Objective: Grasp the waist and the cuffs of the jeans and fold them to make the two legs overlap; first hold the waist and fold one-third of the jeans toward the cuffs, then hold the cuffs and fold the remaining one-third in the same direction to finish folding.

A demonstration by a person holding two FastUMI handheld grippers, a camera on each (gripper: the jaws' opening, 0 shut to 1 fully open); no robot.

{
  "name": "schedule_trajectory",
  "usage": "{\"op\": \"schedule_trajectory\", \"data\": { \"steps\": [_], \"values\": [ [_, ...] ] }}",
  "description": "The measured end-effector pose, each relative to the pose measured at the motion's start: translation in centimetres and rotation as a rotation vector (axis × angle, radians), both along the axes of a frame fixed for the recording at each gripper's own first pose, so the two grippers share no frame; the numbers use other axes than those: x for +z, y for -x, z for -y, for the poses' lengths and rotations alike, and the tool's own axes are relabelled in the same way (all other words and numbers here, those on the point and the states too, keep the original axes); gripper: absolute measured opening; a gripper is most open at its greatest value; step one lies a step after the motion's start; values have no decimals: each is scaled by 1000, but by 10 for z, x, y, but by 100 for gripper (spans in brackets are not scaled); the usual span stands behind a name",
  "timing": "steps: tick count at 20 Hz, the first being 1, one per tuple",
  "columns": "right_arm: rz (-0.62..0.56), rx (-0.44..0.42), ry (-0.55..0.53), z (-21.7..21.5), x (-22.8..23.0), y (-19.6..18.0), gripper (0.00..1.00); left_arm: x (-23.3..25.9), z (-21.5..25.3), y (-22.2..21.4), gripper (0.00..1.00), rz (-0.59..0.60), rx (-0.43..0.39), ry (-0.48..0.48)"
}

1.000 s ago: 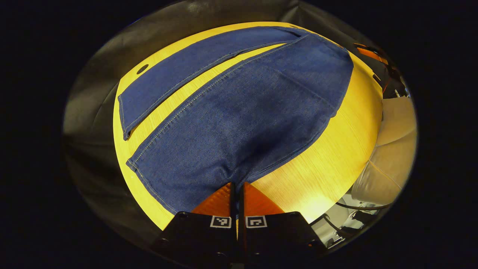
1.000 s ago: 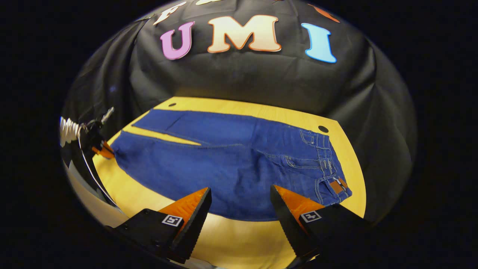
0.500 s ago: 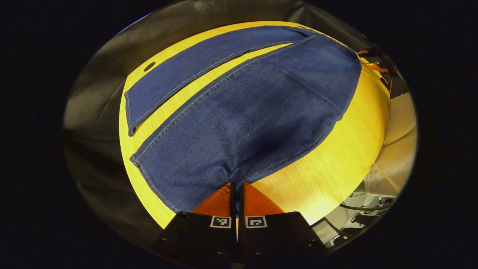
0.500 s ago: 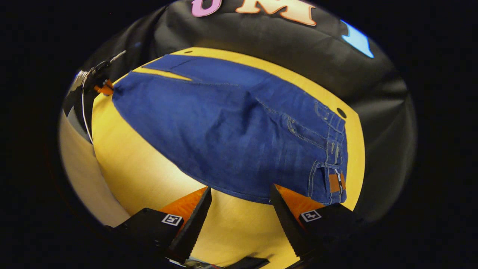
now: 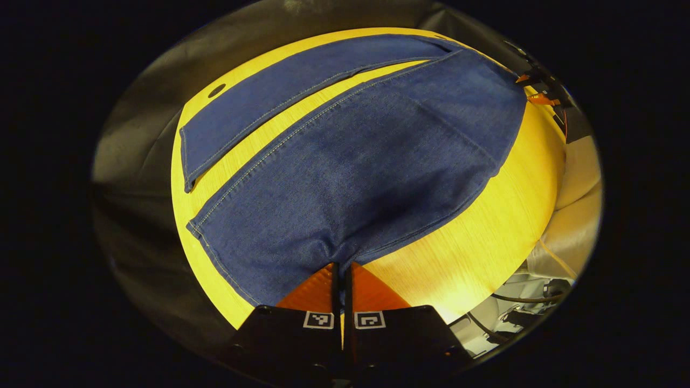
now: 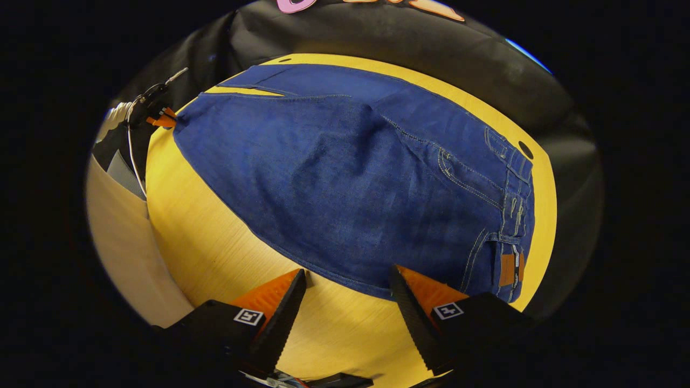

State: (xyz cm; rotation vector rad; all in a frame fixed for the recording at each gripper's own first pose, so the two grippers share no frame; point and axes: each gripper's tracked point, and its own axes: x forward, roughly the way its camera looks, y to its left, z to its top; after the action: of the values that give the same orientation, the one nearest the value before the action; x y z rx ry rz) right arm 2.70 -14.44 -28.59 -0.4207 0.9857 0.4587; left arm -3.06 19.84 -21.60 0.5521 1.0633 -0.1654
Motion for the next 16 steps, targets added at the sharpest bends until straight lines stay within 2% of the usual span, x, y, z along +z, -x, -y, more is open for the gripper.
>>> {"op": "schedule_trajectory", "data": {
  "steps": [5, 11, 14, 16],
  "values": [
    [11, 10, 7, 1, -2, -2, 96, 0, 0, 0, 1, -3, 9, 8],
    [114, 153, 52, 3, 19, -26, 10, 0, -1, -2, 0, 26, 44, 15],
    [90, 57, 31, 1, 13, -21, 6, 0, -1, -3, 0, 34, 52, 15],
    [98, 43, 49, 1, 14, -24, 3, -1, -1, -3, 0, 41, 60, 17]
  ]
}}
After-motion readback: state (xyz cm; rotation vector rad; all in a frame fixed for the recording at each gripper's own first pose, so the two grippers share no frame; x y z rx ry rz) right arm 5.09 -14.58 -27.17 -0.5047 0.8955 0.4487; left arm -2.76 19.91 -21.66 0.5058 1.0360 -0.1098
